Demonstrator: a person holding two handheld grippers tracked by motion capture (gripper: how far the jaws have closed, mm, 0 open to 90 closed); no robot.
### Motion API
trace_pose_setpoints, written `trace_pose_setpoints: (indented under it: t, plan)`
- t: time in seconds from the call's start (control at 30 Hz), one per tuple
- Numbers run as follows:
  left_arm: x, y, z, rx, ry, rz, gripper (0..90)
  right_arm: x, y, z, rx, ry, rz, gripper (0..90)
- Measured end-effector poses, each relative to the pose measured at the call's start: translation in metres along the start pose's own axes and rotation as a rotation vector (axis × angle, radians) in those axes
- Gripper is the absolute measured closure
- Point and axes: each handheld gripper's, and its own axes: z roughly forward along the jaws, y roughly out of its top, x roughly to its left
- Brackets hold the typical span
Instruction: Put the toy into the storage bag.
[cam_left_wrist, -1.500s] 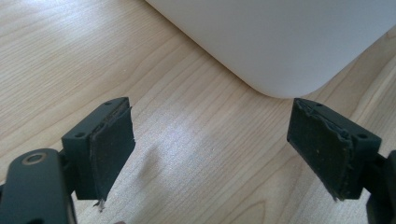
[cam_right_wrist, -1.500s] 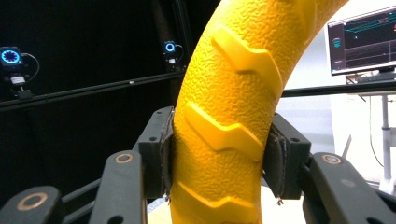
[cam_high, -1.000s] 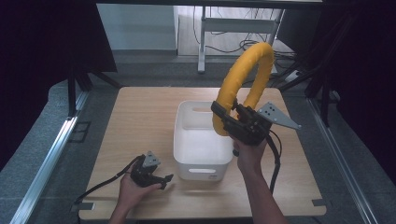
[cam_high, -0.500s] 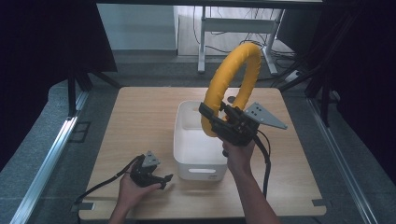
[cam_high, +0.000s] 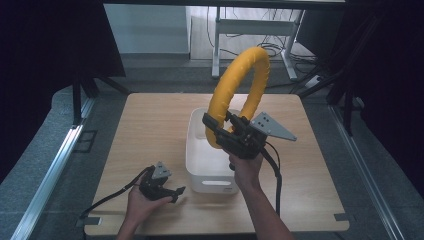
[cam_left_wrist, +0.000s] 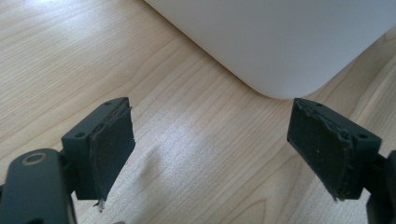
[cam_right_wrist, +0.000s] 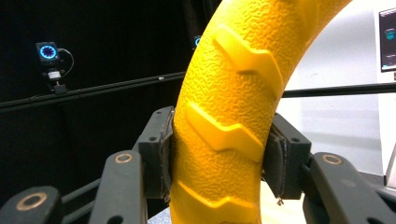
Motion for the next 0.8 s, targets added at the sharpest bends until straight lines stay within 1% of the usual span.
trace_pose_setpoints:
  t: [0.03, 0.07, 0.23, 0.27, 0.4, 0.47, 0.57, 0.63, 0.8]
  plan:
    - [0.0, 0.0, 0.0, 0.0, 0.0, 0.0, 15.0, 0.0, 0.0, 0.0, 0.0, 0.0, 0.0, 49.9]
    - [0.0, 0.0, 0.0, 0.001, 0.0, -0.001, 15.0, 0.003, -0.001, 0.001, 0.008, 0.006, -0.01, 49.9]
    - [-0.001, 0.0, 0.0, 0.0, -0.001, 0.0, 15.0, 0.008, -0.003, 0.005, 0.002, 0.013, -0.019, 49.9]
    - [-0.001, 0.0, 0.0, 0.0, -0.001, 0.001, 15.0, 0.009, -0.004, 0.005, 0.004, 0.02, -0.017, 49.9]
    - [0.0, 0.0, 0.0, 0.004, 0.001, 0.005, 15.0, 0.012, -0.007, 0.009, 0.007, 0.023, -0.004, 49.9]
    - [0.0, 0.0, 0.0, 0.005, 0.001, 0.006, 15.0, 0.014, -0.009, 0.012, 0.015, 0.028, -0.005, 49.9]
    - [0.0, 0.0, 0.0, 0.004, -0.002, 0.006, 15.0, 0.015, -0.011, 0.014, 0.009, 0.033, -0.005, 49.9]
    - [0.0, 0.0, 0.0, 0.005, -0.001, 0.006, 15.0, 0.016, -0.013, 0.014, 0.018, 0.034, -0.01, 49.9]
    - [0.0, 0.0, 0.0, 0.005, -0.002, 0.007, 15.0, 0.017, -0.019, 0.014, 0.026, 0.029, -0.001, 49.9]
